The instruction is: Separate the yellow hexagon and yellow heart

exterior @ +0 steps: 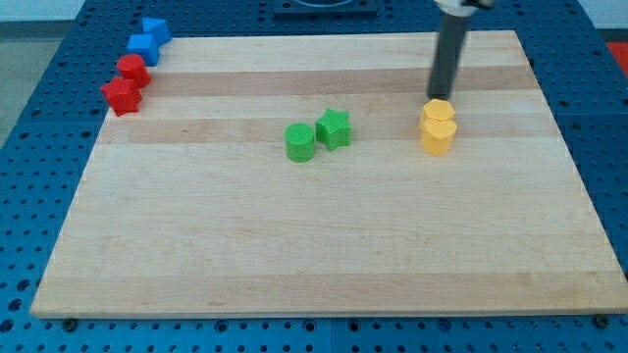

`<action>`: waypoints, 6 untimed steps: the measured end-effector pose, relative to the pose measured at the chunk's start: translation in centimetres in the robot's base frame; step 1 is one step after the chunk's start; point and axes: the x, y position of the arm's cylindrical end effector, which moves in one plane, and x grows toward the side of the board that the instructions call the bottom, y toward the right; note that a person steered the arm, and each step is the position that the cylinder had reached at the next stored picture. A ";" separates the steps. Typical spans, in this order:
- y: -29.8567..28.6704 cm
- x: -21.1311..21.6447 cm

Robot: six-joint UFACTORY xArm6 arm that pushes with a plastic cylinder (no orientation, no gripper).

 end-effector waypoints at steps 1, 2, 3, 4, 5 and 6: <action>-0.9 0.4; -6.7 3.7; -9.0 3.7; -1.4 2.8; -3.4 7.2; -11.4 7.1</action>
